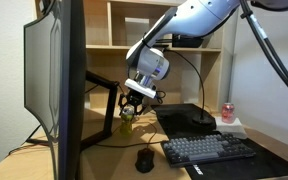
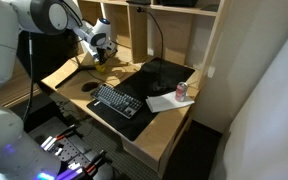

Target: Move the yellow soda can to the left side of the desk

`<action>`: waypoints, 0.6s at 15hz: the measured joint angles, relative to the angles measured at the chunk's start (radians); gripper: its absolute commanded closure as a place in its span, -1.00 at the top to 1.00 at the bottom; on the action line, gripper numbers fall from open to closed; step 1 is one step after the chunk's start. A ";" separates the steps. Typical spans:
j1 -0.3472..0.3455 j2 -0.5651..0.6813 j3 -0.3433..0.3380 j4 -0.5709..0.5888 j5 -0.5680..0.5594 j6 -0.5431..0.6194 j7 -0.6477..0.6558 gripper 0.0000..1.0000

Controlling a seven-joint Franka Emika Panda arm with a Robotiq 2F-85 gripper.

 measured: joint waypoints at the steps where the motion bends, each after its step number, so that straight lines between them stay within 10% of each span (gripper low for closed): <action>1: 0.000 0.000 0.000 0.000 -0.003 -0.001 0.016 -0.31; 7: 0.001 0.000 0.000 -0.001 -0.004 -0.002 0.062 -0.31; 8: 0.001 0.000 -0.001 -0.001 -0.004 -0.004 0.080 0.19; 9: 0.001 0.000 0.000 -0.001 -0.002 -0.004 0.098 0.19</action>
